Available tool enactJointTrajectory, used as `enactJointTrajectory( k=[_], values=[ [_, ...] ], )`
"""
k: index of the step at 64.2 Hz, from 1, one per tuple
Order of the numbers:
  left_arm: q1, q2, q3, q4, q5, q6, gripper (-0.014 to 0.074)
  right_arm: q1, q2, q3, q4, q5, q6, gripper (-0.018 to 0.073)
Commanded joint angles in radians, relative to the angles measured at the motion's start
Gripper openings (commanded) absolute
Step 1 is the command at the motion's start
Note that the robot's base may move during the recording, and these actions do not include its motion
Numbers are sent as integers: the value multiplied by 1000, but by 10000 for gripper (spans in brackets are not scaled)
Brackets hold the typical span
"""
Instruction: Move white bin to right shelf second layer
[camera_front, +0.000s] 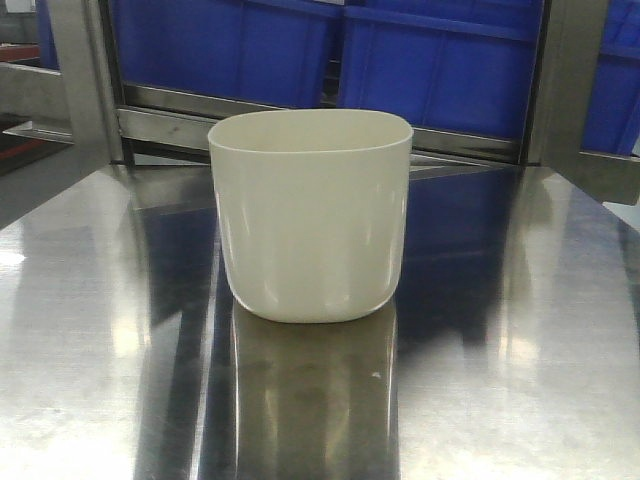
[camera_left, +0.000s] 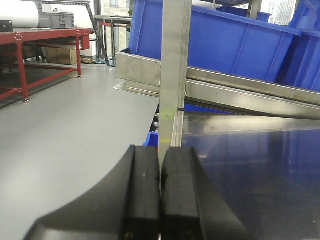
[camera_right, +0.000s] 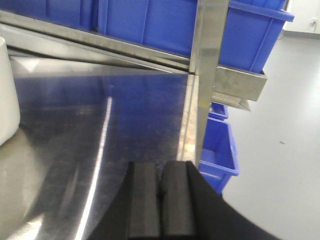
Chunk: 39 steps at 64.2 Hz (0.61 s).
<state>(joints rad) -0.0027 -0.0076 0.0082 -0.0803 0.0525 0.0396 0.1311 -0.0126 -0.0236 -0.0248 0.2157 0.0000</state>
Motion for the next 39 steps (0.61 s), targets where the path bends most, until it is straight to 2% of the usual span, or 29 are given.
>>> enactJointTrajectory(
  k=[1,11,18,32,39],
  values=[
    [1,-16,27,-5,-83,-5,85,-3,42,-99,-40,-37,-15,49],
    [1,-16,27,-5,-83,-5,85,-3,191,-222,-41,83,-15,49],
    [1,-16,27,-5,-83,-5,85,-2,319,-315,-41,115,-18,49],
    [1,-16,27,-5,-83,-5,85,6,590,-358,4,-46,-20,49],
    [1,-16,27,-5,-83,-5,85,67,725,-389,-37,-42,21,49]
  ],
)
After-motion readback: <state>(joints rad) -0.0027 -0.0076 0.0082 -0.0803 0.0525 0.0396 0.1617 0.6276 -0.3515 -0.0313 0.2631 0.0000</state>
